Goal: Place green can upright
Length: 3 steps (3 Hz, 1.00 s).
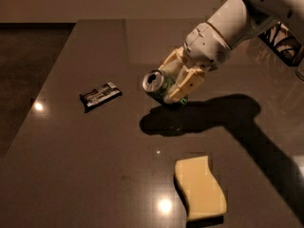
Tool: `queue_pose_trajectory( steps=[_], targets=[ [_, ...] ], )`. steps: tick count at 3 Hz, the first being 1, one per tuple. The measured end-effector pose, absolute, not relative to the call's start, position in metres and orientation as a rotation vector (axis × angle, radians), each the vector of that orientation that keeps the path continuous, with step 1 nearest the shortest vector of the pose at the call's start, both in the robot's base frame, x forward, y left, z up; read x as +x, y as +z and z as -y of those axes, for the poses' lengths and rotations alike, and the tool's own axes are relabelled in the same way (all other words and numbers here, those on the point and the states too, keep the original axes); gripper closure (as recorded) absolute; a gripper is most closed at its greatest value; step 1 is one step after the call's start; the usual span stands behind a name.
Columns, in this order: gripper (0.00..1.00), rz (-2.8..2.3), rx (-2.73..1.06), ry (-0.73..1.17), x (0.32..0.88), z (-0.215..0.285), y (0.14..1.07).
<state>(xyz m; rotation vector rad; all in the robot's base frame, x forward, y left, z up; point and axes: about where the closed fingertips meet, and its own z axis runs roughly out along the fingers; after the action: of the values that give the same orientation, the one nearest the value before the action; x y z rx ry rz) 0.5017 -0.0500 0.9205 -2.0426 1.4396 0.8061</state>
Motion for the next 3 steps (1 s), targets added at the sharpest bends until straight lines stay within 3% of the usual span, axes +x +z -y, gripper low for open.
queue_pose_trajectory(
  steps=[1,3],
  targets=[
    [1.0,-1.629,-1.83,1.0,0.51,0.055,0.919],
    [1.0,-1.67,-1.507,1.202,0.517,0.065,0.915]
  ],
)
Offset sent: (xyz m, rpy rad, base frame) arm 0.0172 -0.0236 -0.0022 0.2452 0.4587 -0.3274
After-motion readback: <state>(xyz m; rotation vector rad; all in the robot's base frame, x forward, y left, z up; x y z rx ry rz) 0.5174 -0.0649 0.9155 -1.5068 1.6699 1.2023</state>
